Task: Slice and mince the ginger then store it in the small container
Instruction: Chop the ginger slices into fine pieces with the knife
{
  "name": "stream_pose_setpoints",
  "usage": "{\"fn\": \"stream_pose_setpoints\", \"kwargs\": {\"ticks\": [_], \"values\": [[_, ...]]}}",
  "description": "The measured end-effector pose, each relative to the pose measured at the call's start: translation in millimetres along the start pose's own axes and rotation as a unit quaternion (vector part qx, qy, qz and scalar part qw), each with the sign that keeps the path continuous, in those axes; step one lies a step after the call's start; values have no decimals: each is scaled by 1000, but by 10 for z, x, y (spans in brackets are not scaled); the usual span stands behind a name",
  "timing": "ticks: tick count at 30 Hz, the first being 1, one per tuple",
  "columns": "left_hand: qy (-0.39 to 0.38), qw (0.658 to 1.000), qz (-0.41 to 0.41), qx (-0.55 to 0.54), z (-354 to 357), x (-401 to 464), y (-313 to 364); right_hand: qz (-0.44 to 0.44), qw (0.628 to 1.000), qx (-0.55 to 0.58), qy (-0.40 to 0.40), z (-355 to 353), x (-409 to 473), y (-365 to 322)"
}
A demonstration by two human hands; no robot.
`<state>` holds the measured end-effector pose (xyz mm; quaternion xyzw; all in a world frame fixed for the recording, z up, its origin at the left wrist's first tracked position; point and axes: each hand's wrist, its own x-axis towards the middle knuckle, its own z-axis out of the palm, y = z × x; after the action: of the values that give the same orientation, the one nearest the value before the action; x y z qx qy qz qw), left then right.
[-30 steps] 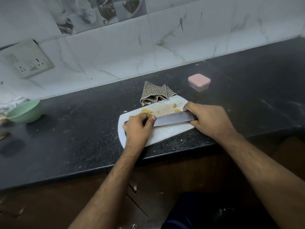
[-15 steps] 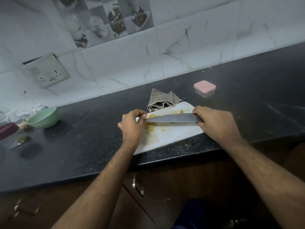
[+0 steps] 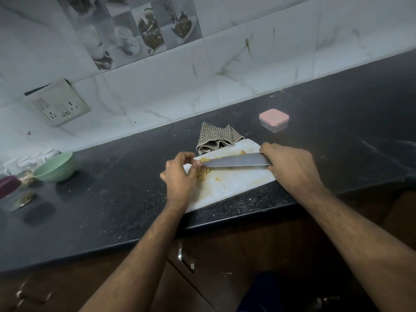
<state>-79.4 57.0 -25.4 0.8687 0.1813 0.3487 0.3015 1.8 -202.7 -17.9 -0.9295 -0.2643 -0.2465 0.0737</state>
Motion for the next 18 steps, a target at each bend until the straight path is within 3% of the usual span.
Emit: {"fn": "stream_pose_setpoints", "kwargs": {"ticks": [4, 11, 18], "values": [[-14, 1000, 17, -22, 7, 16, 65, -10, 1000, -5, 21, -8, -1, 29], [-102, 993, 11, 52, 54, 86, 61, -18, 999, -6, 38, 34, -4, 42], [-35, 998, -41, -22, 14, 128, -24, 0, 999, -2, 34, 70, 7, 69]]}}
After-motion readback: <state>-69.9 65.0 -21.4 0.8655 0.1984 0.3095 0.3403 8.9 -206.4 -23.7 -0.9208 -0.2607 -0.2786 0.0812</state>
